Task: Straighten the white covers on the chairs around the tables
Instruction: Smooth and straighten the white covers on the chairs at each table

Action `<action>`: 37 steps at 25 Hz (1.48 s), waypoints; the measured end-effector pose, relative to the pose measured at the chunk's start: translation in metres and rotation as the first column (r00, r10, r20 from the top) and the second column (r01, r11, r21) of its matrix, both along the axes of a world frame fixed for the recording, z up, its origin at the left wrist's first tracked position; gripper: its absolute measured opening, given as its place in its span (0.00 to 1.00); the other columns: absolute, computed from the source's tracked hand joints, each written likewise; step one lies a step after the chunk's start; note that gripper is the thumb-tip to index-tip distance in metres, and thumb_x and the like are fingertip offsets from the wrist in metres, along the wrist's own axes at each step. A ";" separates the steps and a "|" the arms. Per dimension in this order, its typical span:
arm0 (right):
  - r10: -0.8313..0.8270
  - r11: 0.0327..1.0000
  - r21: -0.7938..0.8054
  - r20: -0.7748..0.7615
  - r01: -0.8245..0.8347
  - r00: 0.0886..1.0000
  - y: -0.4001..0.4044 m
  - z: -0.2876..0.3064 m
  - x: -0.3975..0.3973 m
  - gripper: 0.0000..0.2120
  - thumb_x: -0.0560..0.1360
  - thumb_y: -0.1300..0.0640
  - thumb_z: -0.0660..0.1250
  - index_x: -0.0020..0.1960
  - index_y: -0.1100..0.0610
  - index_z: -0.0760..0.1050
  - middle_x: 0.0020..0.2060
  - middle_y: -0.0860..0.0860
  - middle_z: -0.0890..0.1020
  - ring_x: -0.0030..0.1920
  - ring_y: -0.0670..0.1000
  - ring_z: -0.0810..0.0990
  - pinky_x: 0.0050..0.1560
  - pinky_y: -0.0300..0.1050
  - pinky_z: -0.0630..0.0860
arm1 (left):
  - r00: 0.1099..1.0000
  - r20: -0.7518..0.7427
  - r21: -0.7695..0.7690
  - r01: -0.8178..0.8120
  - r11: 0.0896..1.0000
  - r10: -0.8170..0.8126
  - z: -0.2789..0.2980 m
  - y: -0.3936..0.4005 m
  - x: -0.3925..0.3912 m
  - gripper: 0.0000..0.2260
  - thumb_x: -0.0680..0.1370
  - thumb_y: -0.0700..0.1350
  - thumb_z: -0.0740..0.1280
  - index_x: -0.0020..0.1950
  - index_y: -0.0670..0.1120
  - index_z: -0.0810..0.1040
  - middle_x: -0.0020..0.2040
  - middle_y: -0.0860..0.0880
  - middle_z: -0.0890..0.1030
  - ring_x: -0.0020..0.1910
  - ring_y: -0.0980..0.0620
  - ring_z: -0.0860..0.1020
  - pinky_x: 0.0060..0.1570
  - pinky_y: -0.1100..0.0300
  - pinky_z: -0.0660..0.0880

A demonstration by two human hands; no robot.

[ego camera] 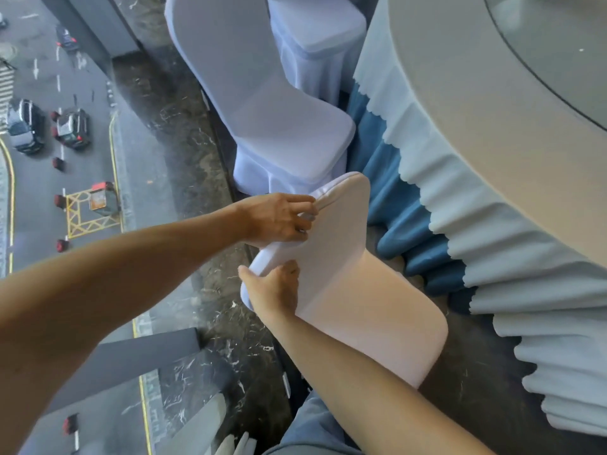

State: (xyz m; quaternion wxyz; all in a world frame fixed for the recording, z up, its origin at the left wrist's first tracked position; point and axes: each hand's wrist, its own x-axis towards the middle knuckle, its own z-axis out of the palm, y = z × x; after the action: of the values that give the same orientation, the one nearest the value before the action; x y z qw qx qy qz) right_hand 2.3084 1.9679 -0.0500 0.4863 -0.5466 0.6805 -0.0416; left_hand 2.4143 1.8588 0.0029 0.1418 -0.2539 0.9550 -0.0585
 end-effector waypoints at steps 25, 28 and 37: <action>0.255 0.954 -0.113 -0.187 -0.279 0.949 -0.001 0.007 -0.301 0.23 0.65 0.57 0.68 0.58 0.51 0.67 0.45 0.51 0.79 0.40 0.56 0.80 0.39 0.53 0.81 | 0.980 -0.135 0.063 0.158 0.985 -0.148 -0.016 -0.034 -0.226 0.03 0.64 0.43 0.72 0.37 0.48 0.83 0.33 0.51 0.77 0.38 0.47 0.74 0.42 0.54 0.75; 0.320 0.932 -0.111 -0.189 -0.344 0.928 -0.024 0.017 -0.344 0.24 0.65 0.62 0.68 0.59 0.50 0.71 0.45 0.53 0.80 0.40 0.56 0.80 0.40 0.52 0.80 | 0.987 -0.158 0.108 0.055 0.993 -0.037 -0.018 -0.039 -0.253 0.04 0.67 0.49 0.70 0.38 0.50 0.82 0.33 0.53 0.76 0.37 0.48 0.72 0.39 0.54 0.73; 0.177 0.969 -0.139 -0.182 -0.204 0.967 -0.089 0.018 -0.430 0.27 0.57 0.60 0.65 0.53 0.42 0.74 0.35 0.47 0.83 0.39 0.55 0.81 0.41 0.52 0.80 | 0.872 -0.133 0.364 -0.399 0.842 0.470 -0.021 -0.097 -0.303 0.11 0.69 0.35 0.64 0.41 0.51 0.76 0.37 0.51 0.77 0.42 0.46 0.78 0.41 0.56 0.67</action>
State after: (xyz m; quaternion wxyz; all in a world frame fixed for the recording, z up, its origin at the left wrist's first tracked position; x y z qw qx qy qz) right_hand 1.8788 1.8786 -0.0317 0.3843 -0.6477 0.6579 -0.0017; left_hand 2.1116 1.7619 -0.0177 0.0860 -0.4428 0.8778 0.1614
